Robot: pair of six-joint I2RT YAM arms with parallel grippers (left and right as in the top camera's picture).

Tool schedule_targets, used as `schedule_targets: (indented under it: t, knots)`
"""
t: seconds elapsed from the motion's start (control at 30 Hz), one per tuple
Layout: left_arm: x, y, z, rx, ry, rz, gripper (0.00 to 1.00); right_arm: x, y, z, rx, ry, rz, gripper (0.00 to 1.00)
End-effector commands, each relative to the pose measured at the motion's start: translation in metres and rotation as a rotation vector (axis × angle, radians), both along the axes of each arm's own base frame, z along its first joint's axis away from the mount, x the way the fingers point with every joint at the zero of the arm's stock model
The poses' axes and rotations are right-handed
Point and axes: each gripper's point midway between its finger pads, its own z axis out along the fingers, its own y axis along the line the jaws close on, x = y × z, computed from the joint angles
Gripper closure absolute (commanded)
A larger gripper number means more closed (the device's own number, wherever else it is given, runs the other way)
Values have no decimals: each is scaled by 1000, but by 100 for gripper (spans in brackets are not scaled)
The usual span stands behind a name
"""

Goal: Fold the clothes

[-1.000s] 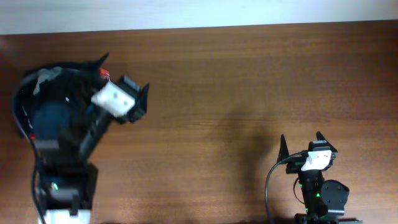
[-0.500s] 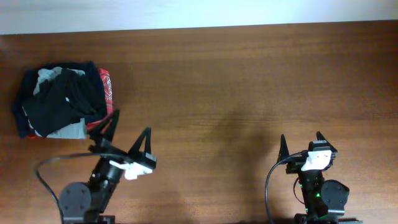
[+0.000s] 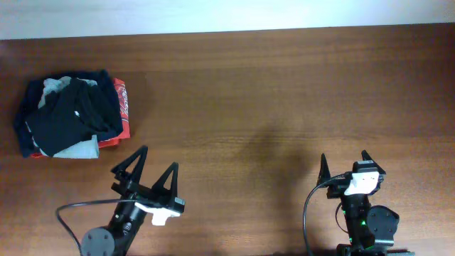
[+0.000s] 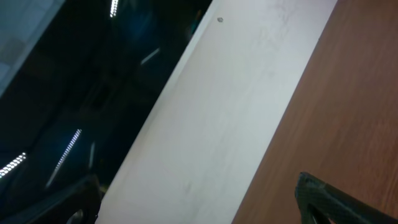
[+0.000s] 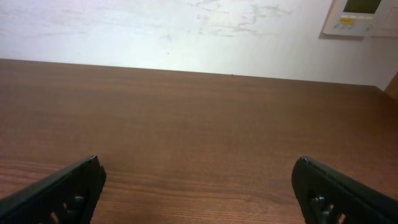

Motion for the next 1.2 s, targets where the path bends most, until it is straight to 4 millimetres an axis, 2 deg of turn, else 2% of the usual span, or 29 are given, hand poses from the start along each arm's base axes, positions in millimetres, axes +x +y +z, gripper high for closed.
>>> schedule_targets:
  t: [0.0, 0.13, 0.23, 0.37, 0.5, 0.53, 0.6, 0.8, 0.9, 1.17]
  knots:
    - [-4, -2, -11, 16, -17, -12, 1, 0, 1, -2, 4, 2, 4, 1]
    - [-5, -4, -29, 18, -7, -24, 1, 0, 1, -2, 4, 2, 4, 1]
    - [-6, -5, -42, -34, 68, -38, 1, 0, 1, -2, 4, 2, 5, 1]
    - [2, 15, -39, -319, 179, 39, 1, 0, 1, -2, 4, 2, 5, 1]
    - [12, 50, -38, -690, 262, 179, 1, 0, 1, -2, 4, 2, 5, 1]
    - [15, 63, -42, -832, 287, 228, 1, 0, 1, -2, 4, 2, 4, 1]
    - [17, 77, -54, -980, 337, 294, 1, 0, 1, -2, 4, 2, 4, 1]
    - [17, 78, -93, -927, 471, 381, 1, 0, 1, -2, 4, 2, 4, 1]
    - [17, 79, -95, -904, 471, 391, 1, 0, 1, -2, 4, 2, 5, 1]
    - [17, 97, -95, -901, 438, 461, 1, 0, 1, -2, 4, 2, 5, 1]
